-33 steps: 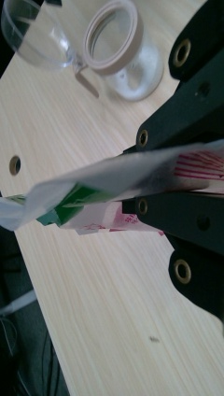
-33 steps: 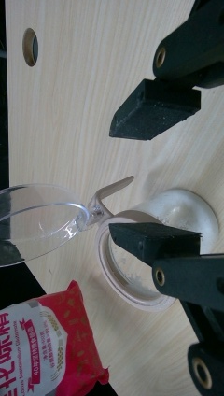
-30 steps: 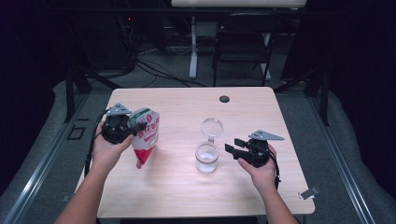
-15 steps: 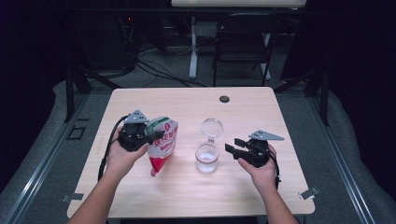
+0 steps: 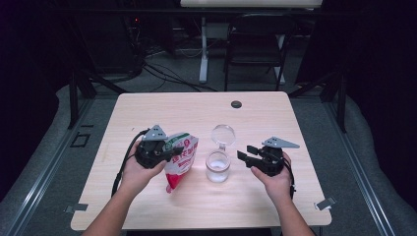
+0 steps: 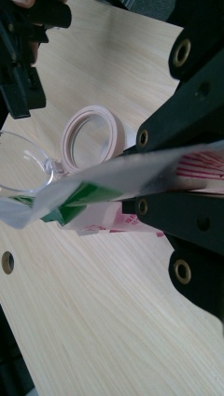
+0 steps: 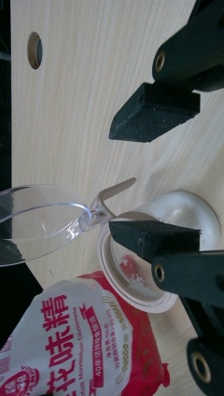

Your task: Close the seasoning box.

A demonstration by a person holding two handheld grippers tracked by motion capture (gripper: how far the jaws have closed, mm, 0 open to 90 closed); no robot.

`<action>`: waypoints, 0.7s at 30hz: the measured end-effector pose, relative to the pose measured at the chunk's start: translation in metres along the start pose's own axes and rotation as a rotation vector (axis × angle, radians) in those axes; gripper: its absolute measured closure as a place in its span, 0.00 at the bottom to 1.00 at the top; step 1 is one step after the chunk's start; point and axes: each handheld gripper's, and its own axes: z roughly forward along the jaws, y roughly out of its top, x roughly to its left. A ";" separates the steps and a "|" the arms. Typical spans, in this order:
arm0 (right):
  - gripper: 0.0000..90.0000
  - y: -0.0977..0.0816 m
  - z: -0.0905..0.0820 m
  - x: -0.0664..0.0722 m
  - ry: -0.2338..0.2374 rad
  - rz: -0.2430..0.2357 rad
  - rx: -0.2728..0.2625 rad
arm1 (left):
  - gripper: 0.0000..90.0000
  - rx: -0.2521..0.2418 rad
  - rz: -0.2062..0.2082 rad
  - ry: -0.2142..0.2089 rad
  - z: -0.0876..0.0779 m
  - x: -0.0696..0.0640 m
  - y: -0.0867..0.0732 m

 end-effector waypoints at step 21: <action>0.79 0.007 -0.004 0.016 0.082 -0.078 0.044 | 1.00 -0.041 -0.046 -0.094 -0.001 -0.006 -0.039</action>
